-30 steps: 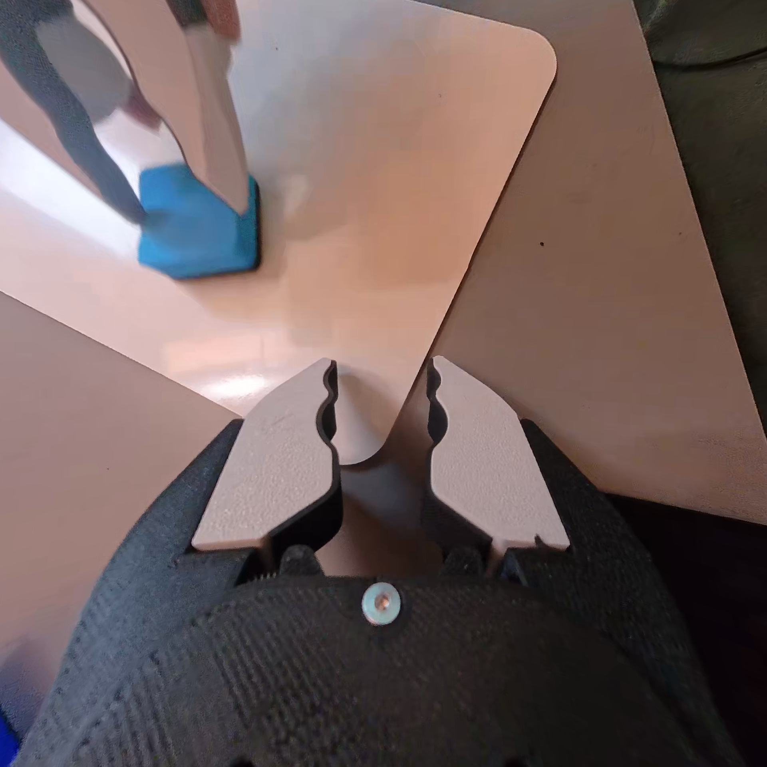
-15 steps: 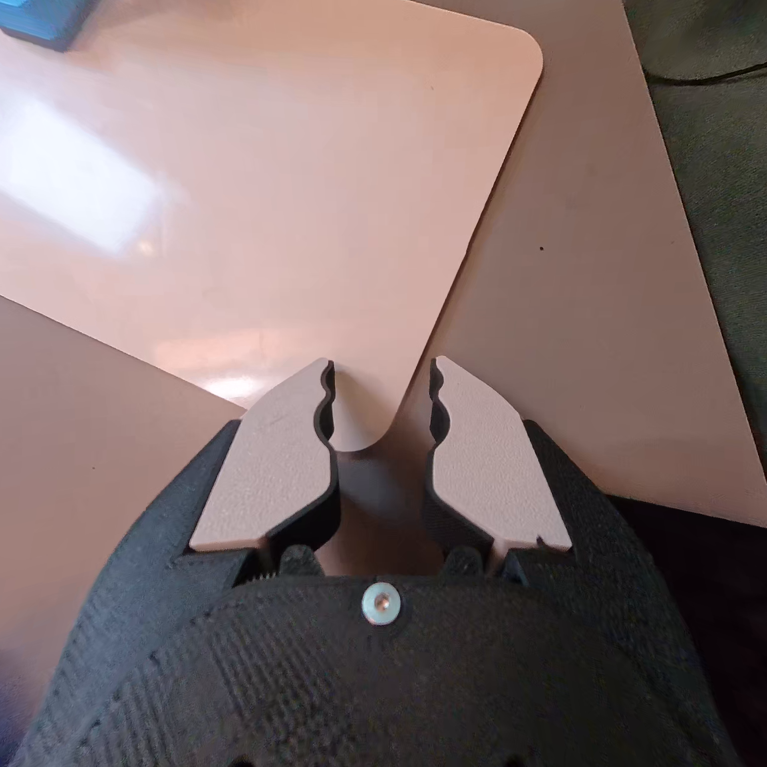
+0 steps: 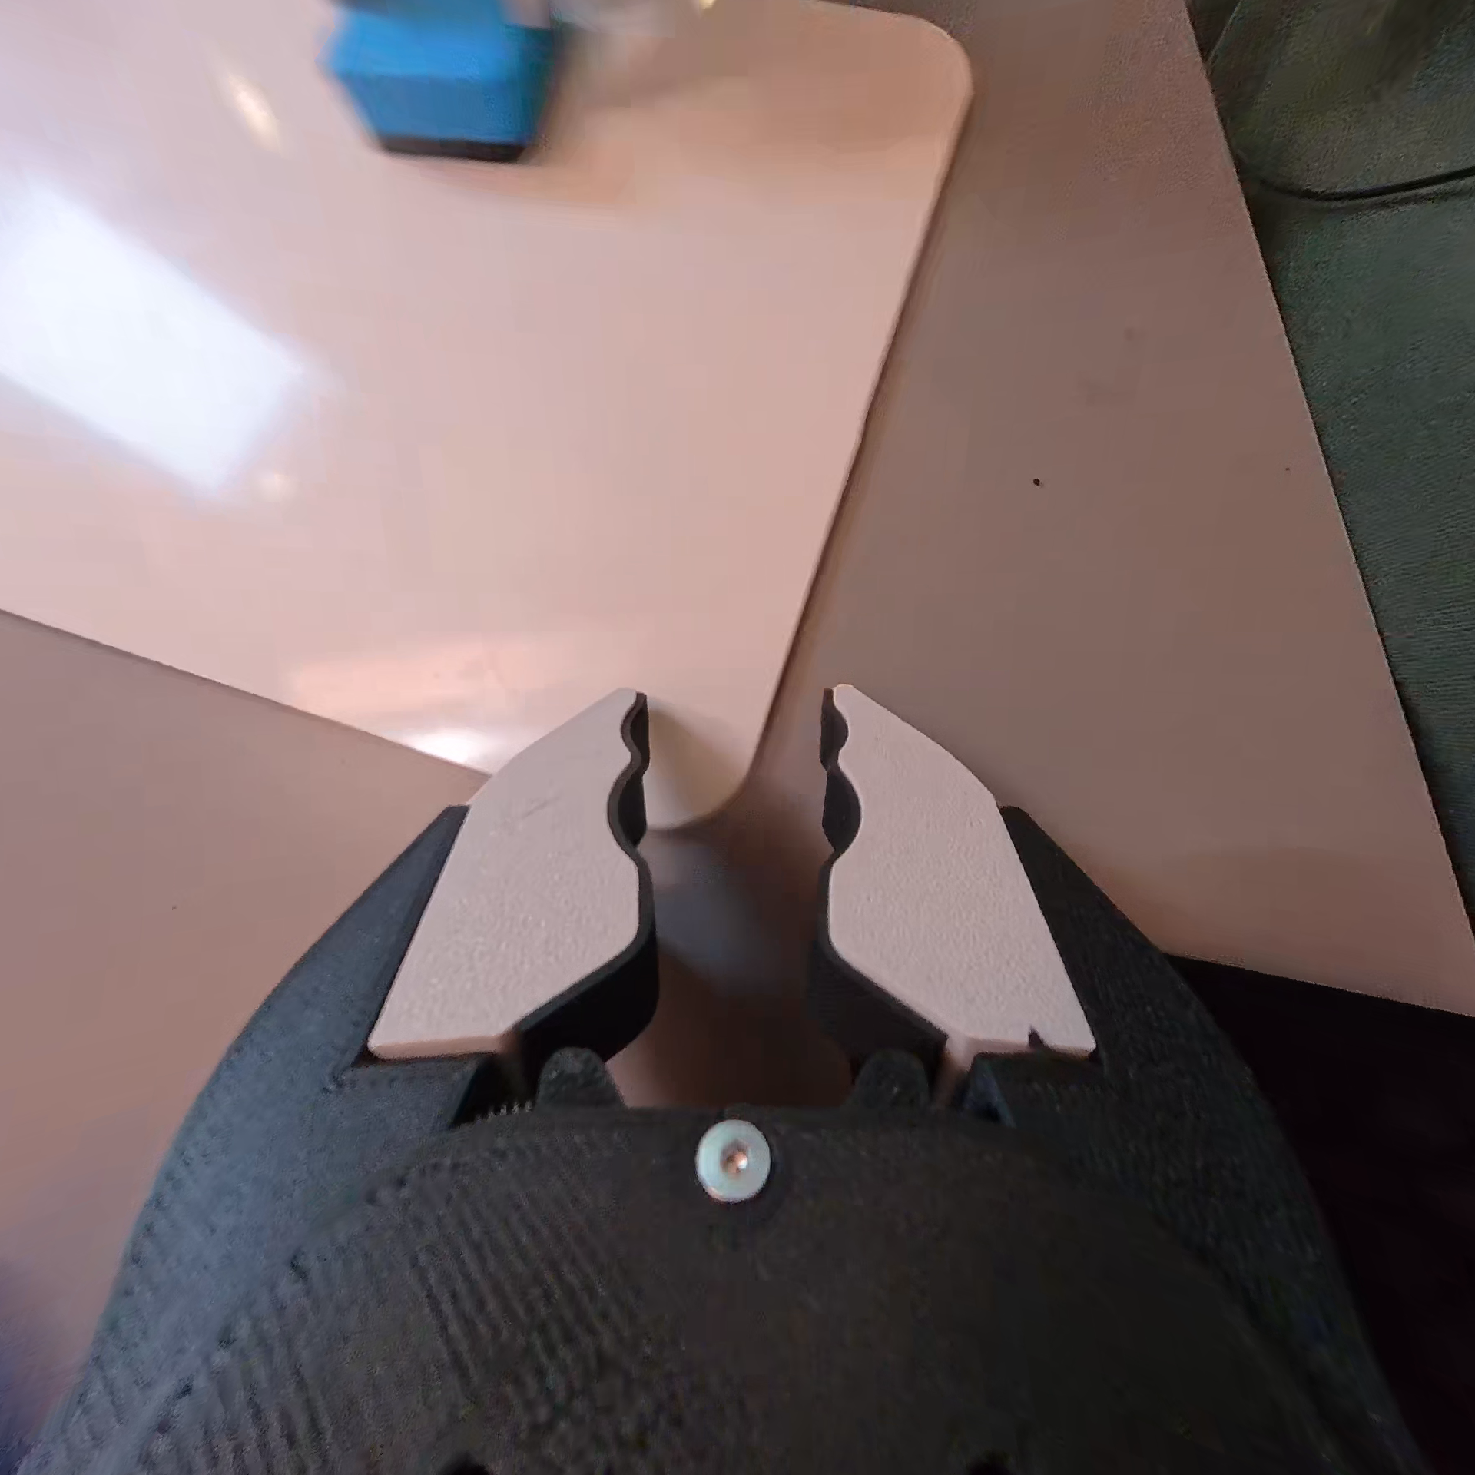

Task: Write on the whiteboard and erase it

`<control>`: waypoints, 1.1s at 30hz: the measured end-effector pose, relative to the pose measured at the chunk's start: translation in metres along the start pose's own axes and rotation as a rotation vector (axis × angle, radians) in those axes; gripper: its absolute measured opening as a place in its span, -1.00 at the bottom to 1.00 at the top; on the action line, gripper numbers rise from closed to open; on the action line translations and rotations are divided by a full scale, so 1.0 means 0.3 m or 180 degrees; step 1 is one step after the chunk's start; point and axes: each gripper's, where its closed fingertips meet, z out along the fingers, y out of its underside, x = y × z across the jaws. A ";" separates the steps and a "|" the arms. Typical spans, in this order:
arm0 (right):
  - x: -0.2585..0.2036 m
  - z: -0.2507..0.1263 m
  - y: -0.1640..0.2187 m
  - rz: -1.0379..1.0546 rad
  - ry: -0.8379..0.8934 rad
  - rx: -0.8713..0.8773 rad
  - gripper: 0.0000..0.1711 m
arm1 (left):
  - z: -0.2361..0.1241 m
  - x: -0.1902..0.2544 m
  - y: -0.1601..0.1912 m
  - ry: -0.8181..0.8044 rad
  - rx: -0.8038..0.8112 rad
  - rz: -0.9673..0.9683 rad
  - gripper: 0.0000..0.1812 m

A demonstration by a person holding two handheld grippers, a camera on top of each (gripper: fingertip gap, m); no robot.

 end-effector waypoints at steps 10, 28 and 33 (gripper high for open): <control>0.094 0.019 -0.048 0.0218 -0.0169 0.0167 -0.46 | 0.008 -0.013 -0.007 0.0013 0.0070 -0.0080 -0.50; 0.577 0.058 -0.127 0.0670 0.0477 -0.0221 -0.47 | 0.030 -0.039 -0.036 -0.0143 0.0170 -0.0040 -0.44; 0.204 0.072 -0.141 0.0047 0.0154 -0.0315 -0.47 | 0.038 -0.013 -0.040 -0.0005 0.0132 -0.0067 -0.28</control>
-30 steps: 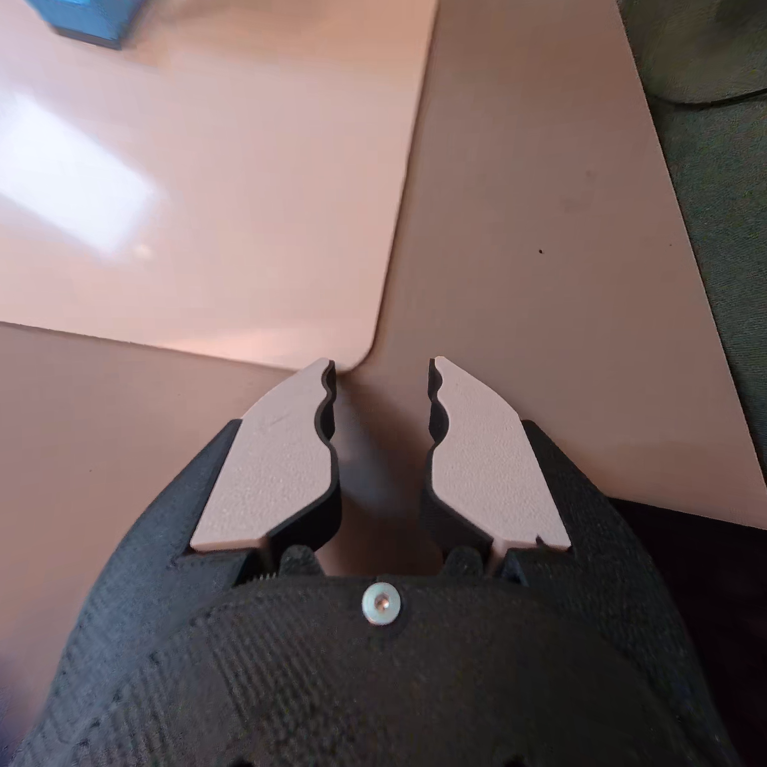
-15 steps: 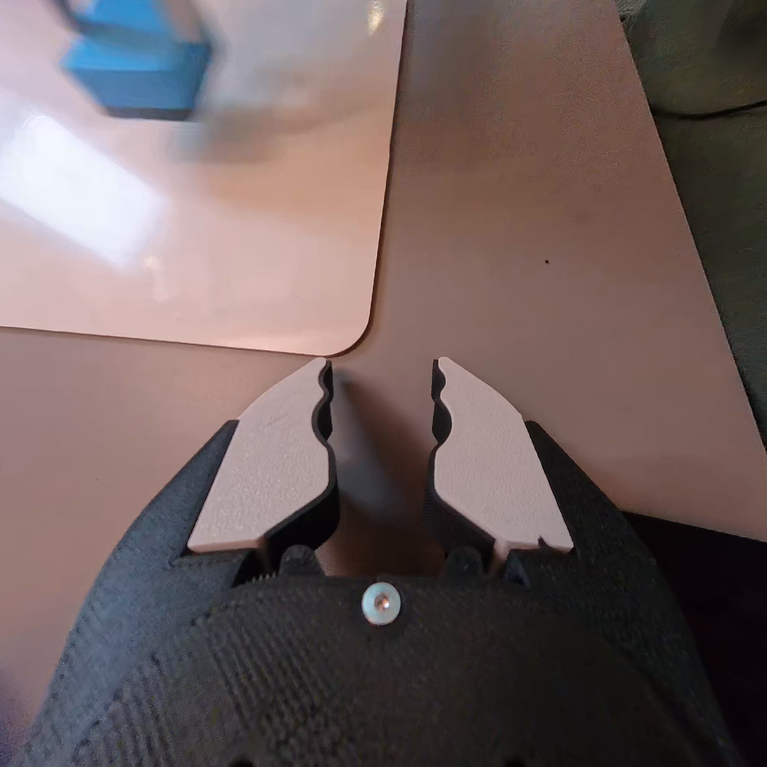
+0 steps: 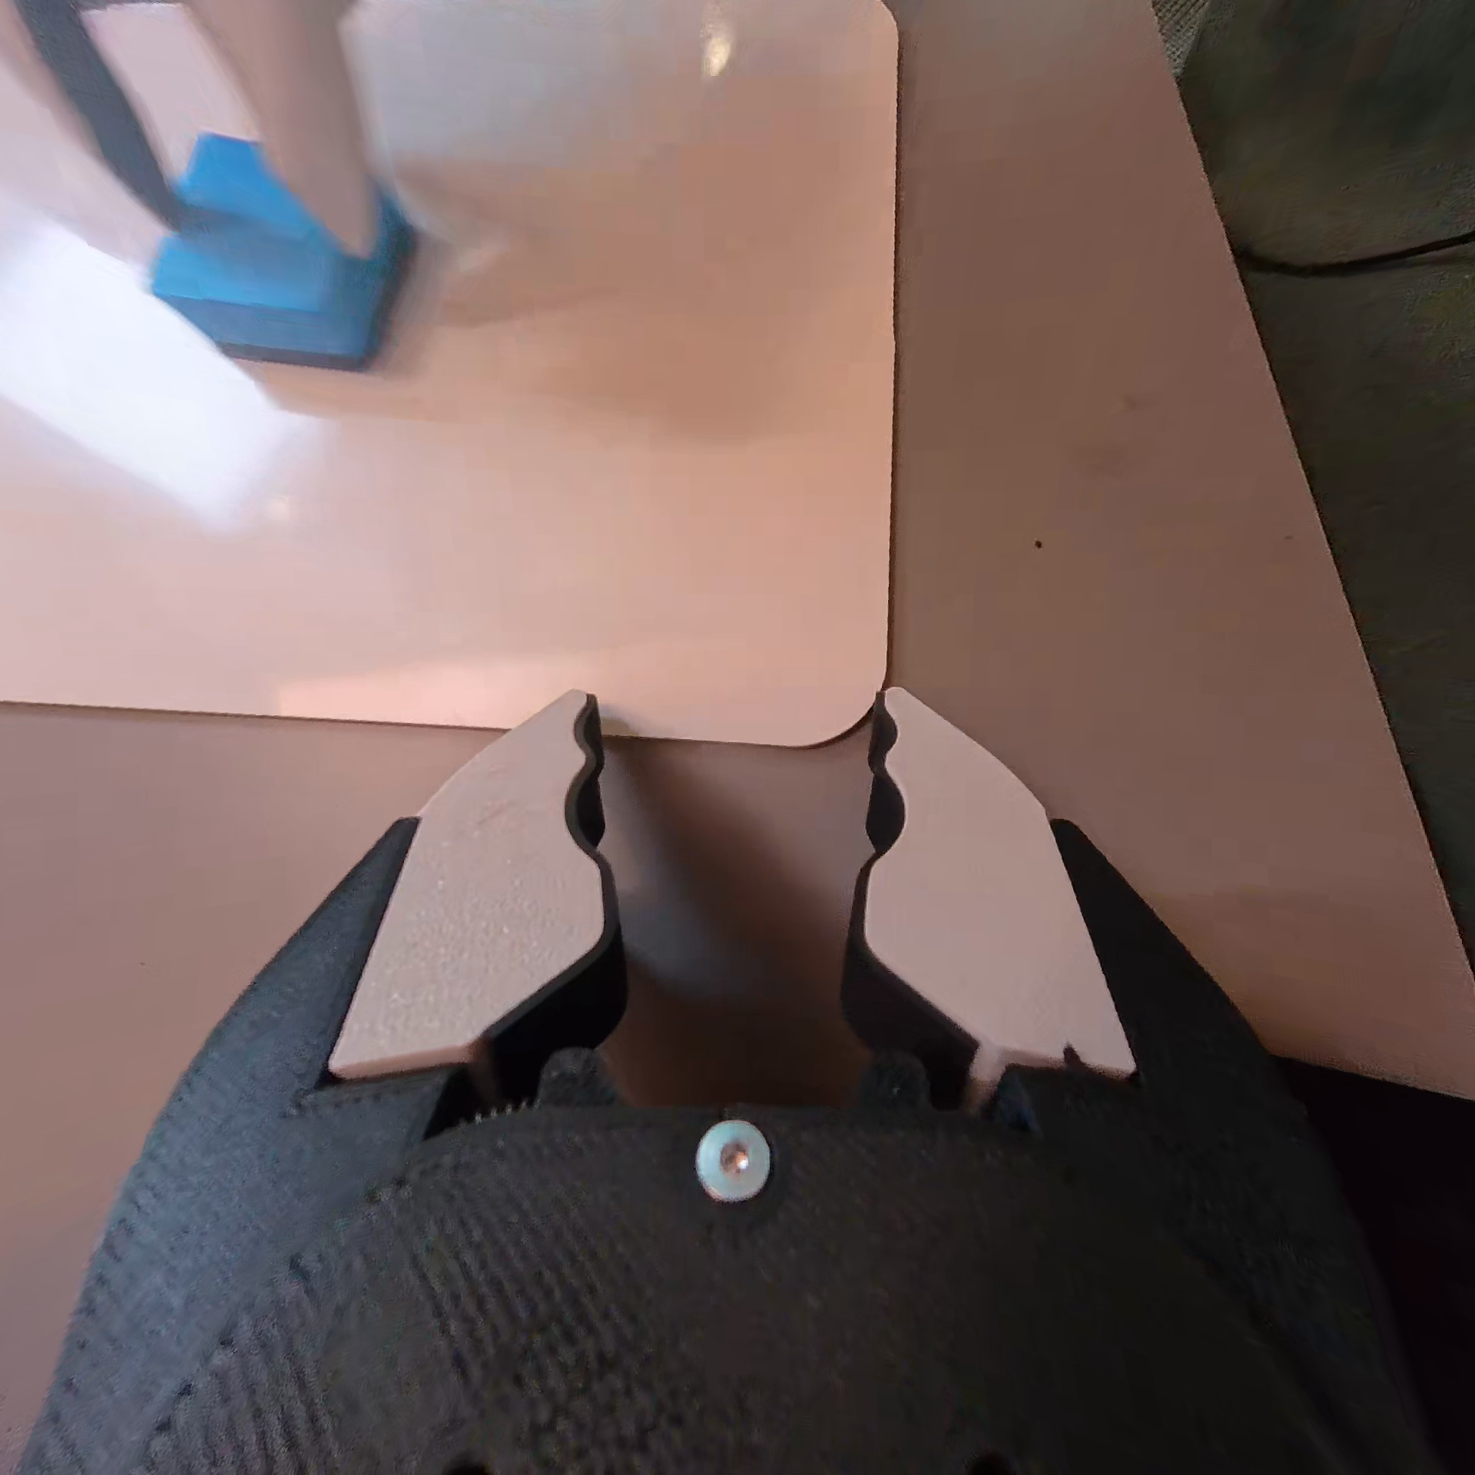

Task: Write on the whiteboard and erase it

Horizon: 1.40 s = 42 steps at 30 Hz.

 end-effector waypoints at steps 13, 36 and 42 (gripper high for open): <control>0.088 -0.017 -0.194 -0.0277 0.0059 0.0233 -0.91 | 0.000 0.005 -0.004 -0.0004 -0.0003 0.0059 -0.33; 0.707 0.163 -0.223 -0.0487 0.0004 -0.0308 -0.26 | -0.001 0.011 0.001 0.0060 0.0058 0.0013 -0.33; 0.571 0.120 -0.308 -0.0625 -0.0132 -0.0007 -0.37 | -0.002 0.013 0.003 0.0064 0.0069 0.0018 -0.34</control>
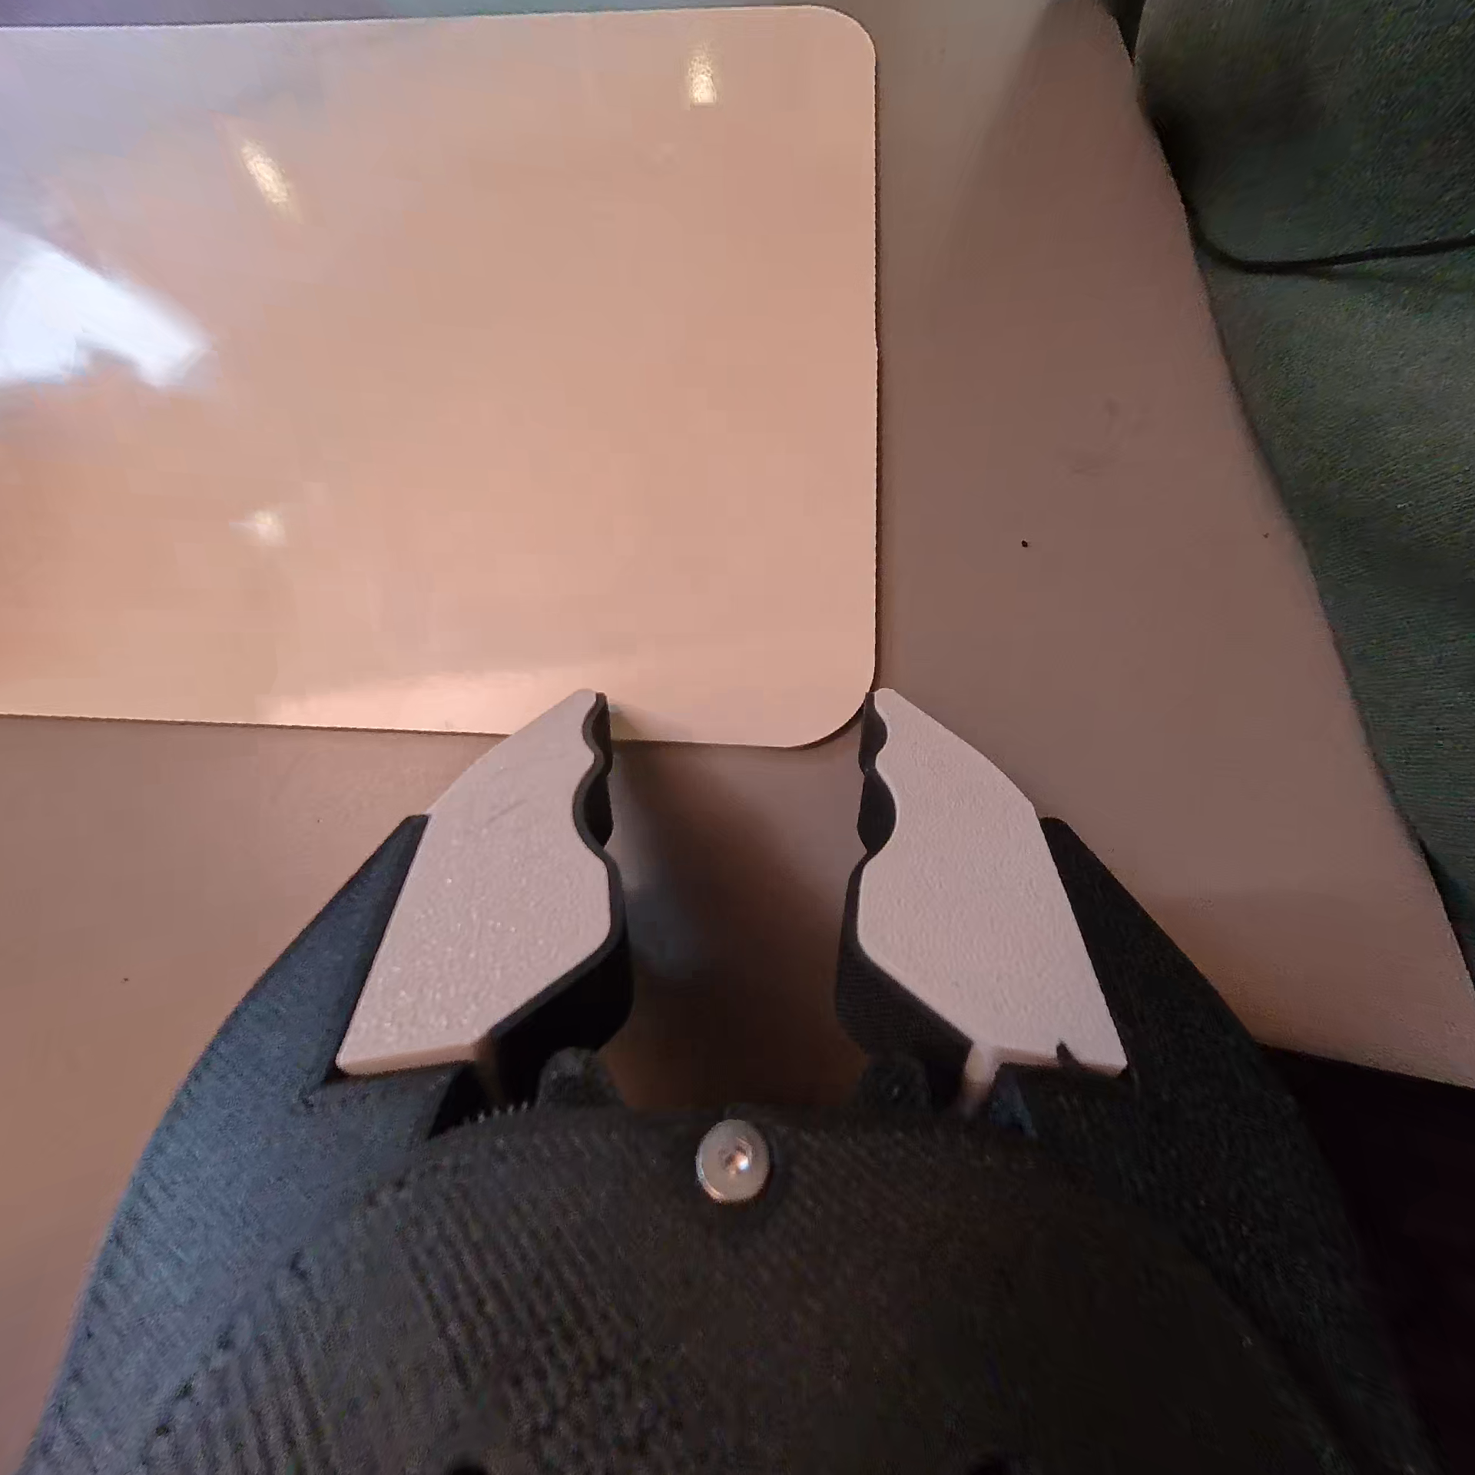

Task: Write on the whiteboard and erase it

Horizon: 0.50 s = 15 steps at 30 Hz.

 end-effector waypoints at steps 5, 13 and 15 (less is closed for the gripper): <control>-0.171 0.035 -0.044 -0.0118 -0.0033 -0.0173 -0.37 | -0.001 0.002 0.001 -0.0006 -0.0008 0.0006 -0.34; -0.361 0.082 -0.040 -0.0187 -0.0197 -0.0455 -0.38 | 0.003 0.002 0.001 -0.0041 -0.0042 -0.0036 -0.31; -0.462 0.075 -0.041 -0.0252 -0.0282 -0.0423 -0.38 | 0.003 0.002 0.002 -0.0044 -0.0049 -0.0041 -0.31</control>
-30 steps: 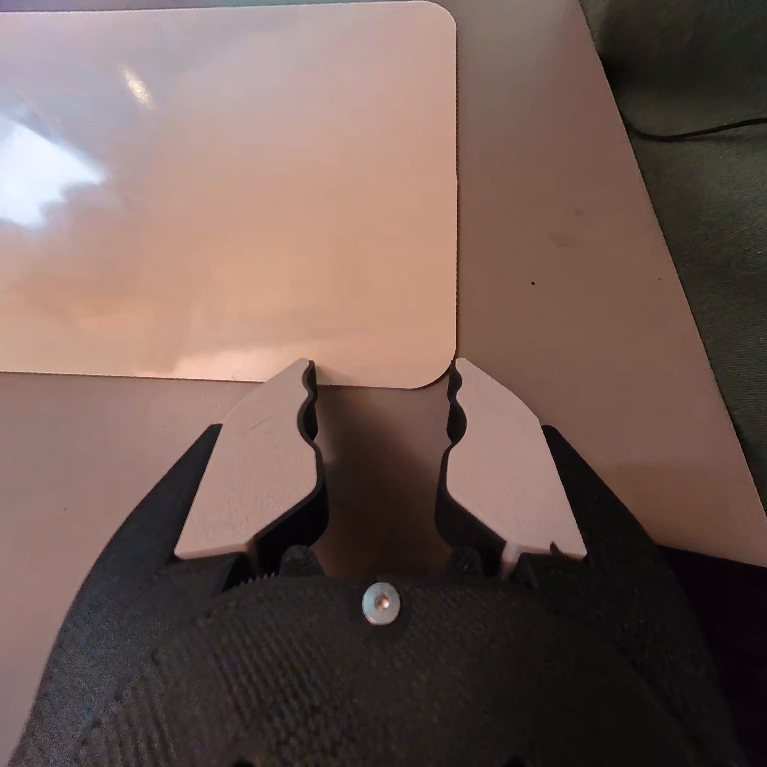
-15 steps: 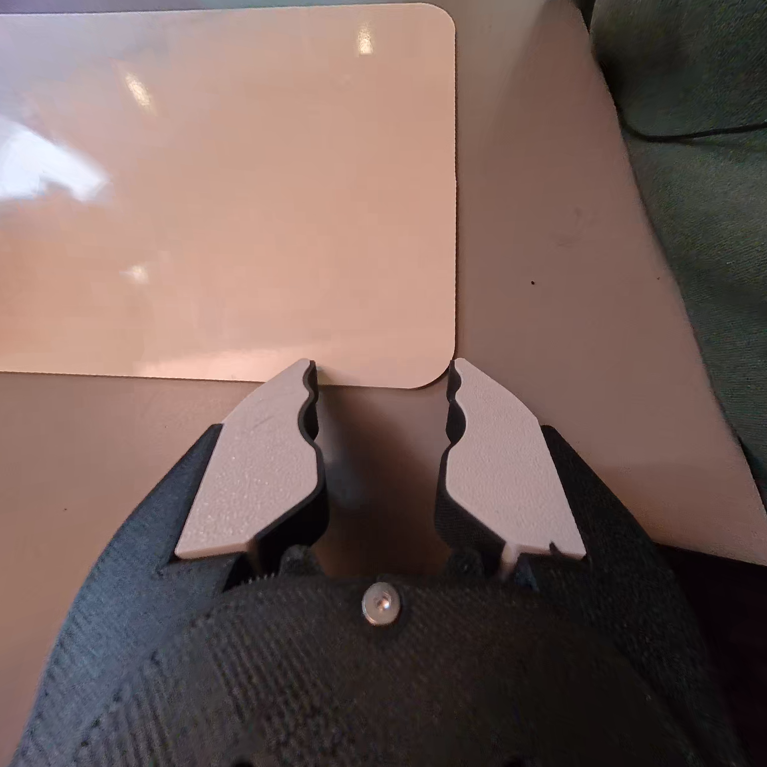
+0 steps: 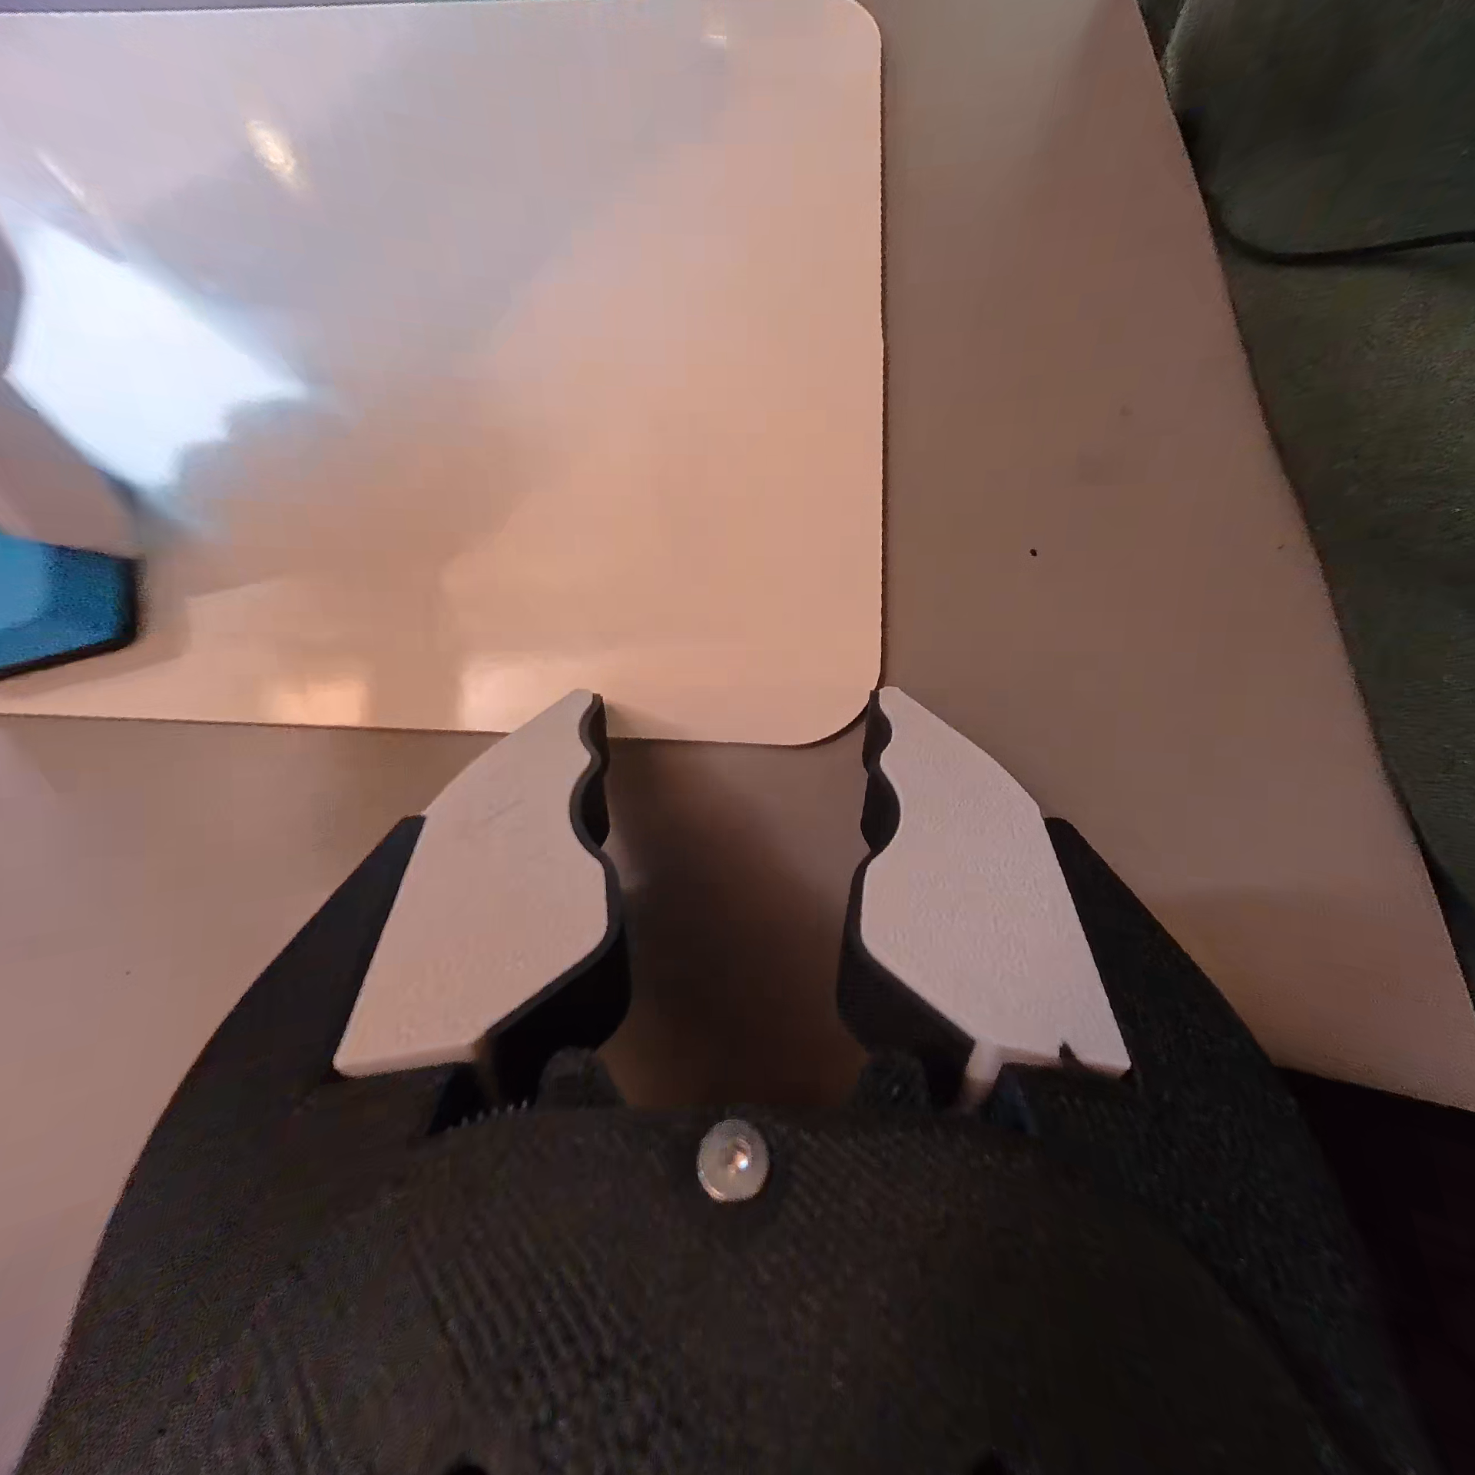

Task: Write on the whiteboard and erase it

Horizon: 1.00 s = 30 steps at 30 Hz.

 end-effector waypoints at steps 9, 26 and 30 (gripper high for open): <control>-0.497 0.005 -0.030 -0.0215 -0.0122 0.0265 -0.38 | 0.000 0.001 0.003 -0.0010 -0.0013 -0.0019 -0.31; 0.322 -0.166 0.259 0.1458 0.0940 0.0355 -0.37 | 0.000 0.004 0.003 0.0018 0.0032 0.0020 -0.33; 0.480 -0.105 0.353 0.1969 0.1051 0.0106 -0.36 | -0.001 0.003 0.003 0.0024 0.0046 0.0031 -0.34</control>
